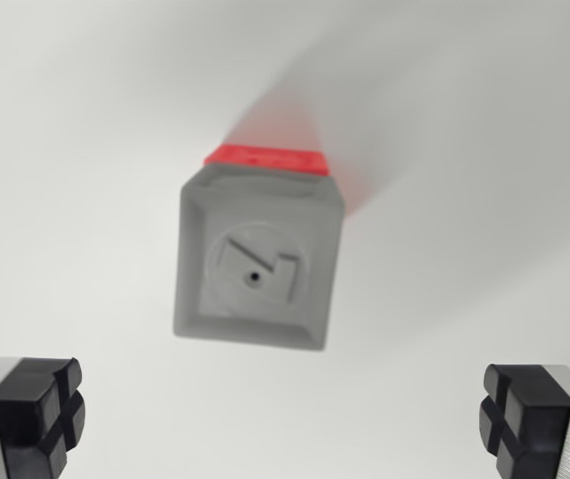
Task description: Destack cube
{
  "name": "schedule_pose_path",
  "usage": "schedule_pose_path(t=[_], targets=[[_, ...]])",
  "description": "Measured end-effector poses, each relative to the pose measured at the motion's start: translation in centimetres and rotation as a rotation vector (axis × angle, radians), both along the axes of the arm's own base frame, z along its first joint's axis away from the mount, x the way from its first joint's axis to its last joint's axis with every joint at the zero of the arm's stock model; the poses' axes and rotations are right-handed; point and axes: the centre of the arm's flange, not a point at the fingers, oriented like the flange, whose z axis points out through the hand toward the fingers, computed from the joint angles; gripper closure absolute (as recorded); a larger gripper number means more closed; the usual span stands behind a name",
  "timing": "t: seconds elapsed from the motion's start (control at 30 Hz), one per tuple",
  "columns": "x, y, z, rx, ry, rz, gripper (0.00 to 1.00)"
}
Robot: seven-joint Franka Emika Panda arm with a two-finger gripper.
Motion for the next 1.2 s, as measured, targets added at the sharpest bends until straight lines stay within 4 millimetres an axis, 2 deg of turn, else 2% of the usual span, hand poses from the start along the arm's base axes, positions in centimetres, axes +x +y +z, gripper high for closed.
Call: schedule_pose_path(t=[0.2, 0.67, 1.07, 1.1, 1.2], targets=[[0.7, 0.9, -2.4, -0.001, 0.006, -0.063, 0.0], [0.7, 0.9, -7.9, -0.003, 0.006, -0.072, 0.0], [0.6, 0.9, -10.3, -0.003, 0.005, -0.073, 0.0], [0.6, 0.9, -10.3, -0.003, 0.005, -0.073, 1.0], [0.7, 0.9, -10.4, -0.003, 0.004, -0.074, 1.0]])
